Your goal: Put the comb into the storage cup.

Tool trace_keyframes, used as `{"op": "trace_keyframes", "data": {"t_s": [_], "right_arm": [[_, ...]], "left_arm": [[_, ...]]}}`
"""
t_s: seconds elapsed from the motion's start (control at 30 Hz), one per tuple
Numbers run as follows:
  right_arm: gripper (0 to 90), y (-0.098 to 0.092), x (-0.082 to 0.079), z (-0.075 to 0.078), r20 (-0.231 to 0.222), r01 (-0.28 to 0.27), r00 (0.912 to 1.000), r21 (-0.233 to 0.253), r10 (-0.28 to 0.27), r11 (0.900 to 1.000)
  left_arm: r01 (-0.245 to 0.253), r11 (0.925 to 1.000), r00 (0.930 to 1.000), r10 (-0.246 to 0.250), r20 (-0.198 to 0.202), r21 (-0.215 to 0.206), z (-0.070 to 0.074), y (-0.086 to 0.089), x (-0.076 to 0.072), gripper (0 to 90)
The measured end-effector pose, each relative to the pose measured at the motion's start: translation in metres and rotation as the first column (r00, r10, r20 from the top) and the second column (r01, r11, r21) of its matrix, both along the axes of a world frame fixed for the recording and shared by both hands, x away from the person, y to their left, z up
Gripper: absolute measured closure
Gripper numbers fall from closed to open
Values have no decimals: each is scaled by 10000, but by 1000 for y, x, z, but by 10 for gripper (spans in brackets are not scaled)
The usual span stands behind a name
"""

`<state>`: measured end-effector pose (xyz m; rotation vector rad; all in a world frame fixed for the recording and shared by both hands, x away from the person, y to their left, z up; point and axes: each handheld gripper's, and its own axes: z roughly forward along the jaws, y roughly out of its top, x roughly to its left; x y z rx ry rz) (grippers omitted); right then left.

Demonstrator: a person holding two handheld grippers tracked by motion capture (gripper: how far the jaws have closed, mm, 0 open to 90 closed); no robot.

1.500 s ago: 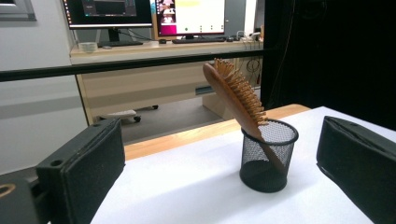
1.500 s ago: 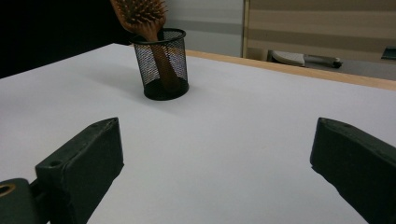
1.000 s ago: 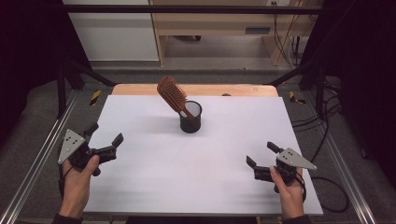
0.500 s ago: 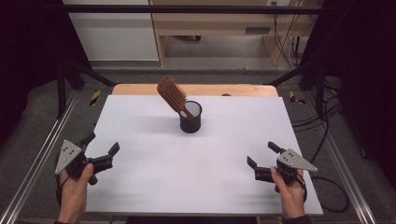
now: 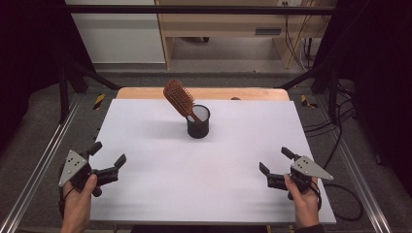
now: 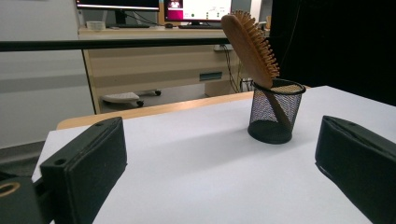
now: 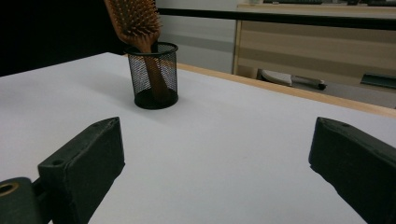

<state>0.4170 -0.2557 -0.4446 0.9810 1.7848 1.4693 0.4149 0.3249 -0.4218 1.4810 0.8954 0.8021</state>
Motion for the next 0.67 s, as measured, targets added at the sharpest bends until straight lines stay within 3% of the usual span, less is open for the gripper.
{"op": "trace_keyframes", "data": {"t_s": [0.5,0.67], "right_arm": [[27,-4,0,-3,192,60,9998,-42,-59,10000],[26,-5,1,-3,151,94,9998,2,-94,10000]], "left_arm": [[461,9988,9986,-456,280,-186,-11,-4,-3,30],[493,9988,9976,-494,475,33,-12,-5,-5,30]]}}
